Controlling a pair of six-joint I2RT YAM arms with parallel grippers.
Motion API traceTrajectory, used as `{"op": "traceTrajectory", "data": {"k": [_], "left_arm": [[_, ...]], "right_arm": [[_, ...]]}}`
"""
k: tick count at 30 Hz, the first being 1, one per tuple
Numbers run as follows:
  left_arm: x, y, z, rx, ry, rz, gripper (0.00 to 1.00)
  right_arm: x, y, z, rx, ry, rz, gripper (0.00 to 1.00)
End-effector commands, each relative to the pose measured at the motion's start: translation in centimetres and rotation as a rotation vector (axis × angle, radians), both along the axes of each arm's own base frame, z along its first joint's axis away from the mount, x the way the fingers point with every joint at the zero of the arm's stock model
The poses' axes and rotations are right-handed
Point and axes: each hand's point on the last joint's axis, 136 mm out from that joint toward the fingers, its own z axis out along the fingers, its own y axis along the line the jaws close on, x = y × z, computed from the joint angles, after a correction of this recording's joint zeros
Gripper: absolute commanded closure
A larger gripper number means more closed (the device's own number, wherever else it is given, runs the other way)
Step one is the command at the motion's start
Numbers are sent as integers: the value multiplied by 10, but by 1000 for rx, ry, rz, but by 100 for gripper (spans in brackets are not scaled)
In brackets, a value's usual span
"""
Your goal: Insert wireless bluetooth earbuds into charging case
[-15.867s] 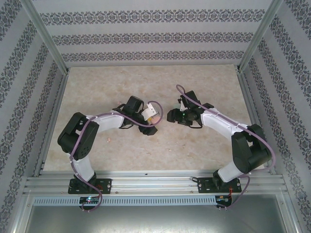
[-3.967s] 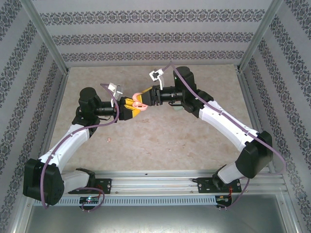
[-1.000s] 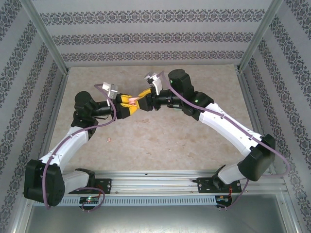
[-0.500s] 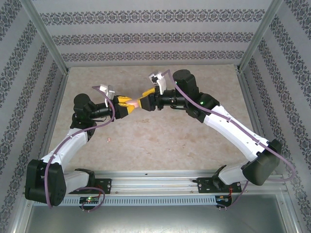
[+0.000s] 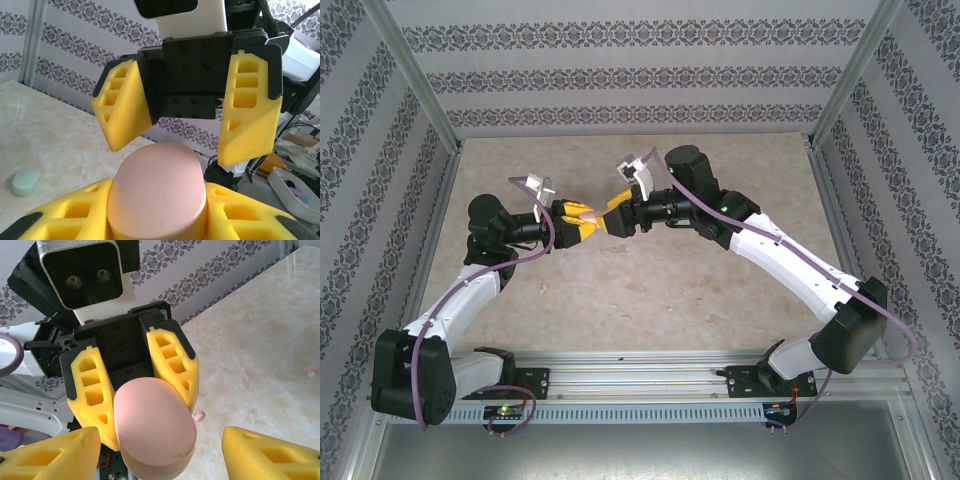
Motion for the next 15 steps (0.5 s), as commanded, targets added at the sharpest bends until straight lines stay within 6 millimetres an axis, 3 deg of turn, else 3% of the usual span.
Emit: {"op": "traceTrajectory", "data": {"k": [1,10,15], "left_arm": [[-11,3,28,-12,-105,-32,68],[-16,3,32,-13,-114,-44,66],[-18,1,31,-11,-109,-56,66]], "right_arm": [[-6,4,5,17,-13,49,35],[-5,9,2,21,14,69,34],[-1,15,7,50,39,80,47]]}}
